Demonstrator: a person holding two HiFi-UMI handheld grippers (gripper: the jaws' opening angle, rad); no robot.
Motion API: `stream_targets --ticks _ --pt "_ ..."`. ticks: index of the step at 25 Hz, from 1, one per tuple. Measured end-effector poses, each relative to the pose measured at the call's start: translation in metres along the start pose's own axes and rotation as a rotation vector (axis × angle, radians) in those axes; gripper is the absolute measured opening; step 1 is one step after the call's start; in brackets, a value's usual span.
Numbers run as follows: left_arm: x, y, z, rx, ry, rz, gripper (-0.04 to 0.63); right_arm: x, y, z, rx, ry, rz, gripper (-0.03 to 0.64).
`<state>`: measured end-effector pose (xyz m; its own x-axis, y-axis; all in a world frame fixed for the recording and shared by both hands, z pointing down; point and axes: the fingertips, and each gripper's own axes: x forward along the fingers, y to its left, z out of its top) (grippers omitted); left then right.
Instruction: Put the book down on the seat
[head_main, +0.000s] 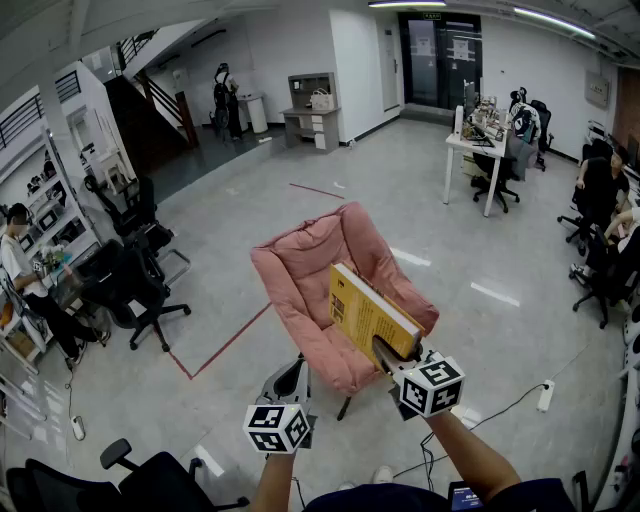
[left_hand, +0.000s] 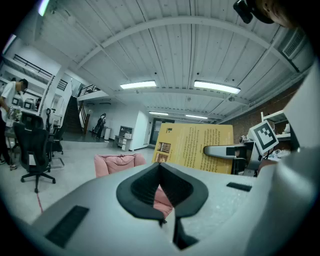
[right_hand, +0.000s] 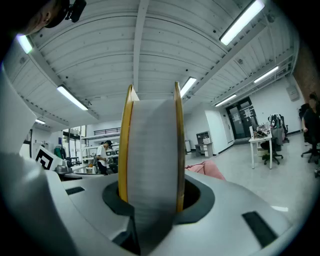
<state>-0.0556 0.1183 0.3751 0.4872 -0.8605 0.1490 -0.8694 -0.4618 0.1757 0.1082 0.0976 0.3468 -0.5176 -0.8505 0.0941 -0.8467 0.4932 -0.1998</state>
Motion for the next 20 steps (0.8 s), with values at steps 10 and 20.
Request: stream_targets --ticks 10,20 --pt "0.003 0.001 0.001 -0.022 -0.004 0.021 0.005 0.004 -0.006 0.001 0.014 0.006 0.017 0.155" --pt "0.013 -0.013 0.000 -0.028 -0.006 0.019 0.005 -0.002 -0.017 0.003 0.022 0.008 0.033 0.155"
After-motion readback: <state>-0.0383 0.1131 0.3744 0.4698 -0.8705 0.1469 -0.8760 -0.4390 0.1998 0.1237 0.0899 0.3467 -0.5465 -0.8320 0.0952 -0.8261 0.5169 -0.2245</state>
